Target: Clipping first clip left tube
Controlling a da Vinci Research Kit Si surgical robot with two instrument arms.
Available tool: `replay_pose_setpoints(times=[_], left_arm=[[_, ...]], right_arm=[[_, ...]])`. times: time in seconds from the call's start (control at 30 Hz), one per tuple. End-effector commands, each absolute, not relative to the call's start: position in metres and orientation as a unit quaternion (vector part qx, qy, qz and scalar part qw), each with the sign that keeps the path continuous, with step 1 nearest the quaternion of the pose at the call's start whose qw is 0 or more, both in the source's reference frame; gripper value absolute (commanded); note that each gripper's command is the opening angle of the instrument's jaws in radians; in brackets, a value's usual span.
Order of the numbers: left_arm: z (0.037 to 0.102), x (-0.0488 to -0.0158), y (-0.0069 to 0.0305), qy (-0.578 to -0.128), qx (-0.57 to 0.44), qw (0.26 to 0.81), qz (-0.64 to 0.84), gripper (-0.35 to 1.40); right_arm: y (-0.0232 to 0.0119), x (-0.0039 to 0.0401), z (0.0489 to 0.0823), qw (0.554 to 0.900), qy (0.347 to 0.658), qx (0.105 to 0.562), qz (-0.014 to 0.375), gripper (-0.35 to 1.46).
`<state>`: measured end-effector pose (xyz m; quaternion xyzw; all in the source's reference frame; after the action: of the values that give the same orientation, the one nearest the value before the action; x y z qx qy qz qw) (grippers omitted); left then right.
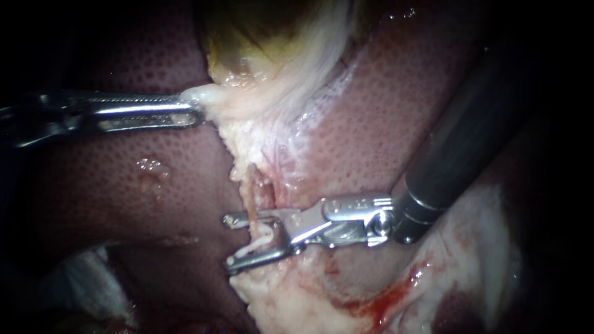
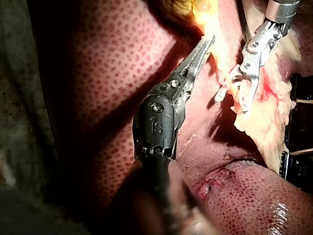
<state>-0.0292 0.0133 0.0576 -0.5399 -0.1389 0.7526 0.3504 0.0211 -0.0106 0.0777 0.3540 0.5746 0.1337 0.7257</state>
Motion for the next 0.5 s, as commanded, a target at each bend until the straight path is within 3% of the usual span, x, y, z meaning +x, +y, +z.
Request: replay_pose_setpoints(times=[0.03, 0.23, 0.3, 0.33, 0.37, 0.5], left_arm=[[0.0576, -0.0292, 0.0133, -0.139, -0.540, 0.351, 0.753, -0.35], [0.0577, -0.0292, 0.0133, -0.139, -0.540, 0.351, 0.753, -0.35], [0.0577, -0.0292, 0.0133, -0.139, -0.540, 0.351, 0.753, -0.35], [0.0577, -0.0292, 0.0133, -0.139, -0.540, 0.350, 0.753, -0.35], [0.0577, -0.0292, 0.0133, -0.139, -0.540, 0.350, 0.753, -0.35], [0.0577, -0.0292, 0.0133, -0.139, -0.540, 0.350, 0.753, -0.35]], right_arm=[[-0.0106, 0.0210, 0.0776, 0.725, 0.575, 0.354, 0.135, 0.47], [-0.0104, 0.0207, 0.0780, 0.725, 0.572, 0.358, 0.139, 0.29], [-0.0103, 0.0205, 0.0781, 0.724, 0.570, 0.362, 0.143, 0.06], [-0.0103, 0.0203, 0.0781, 0.722, 0.566, 0.368, 0.151, -0.21], [-0.0102, 0.0201, 0.0781, 0.720, 0.565, 0.372, 0.155, -0.35], [-0.0097, 0.0200, 0.0779, 0.731, 0.544, 0.377, 0.166, -0.35]])
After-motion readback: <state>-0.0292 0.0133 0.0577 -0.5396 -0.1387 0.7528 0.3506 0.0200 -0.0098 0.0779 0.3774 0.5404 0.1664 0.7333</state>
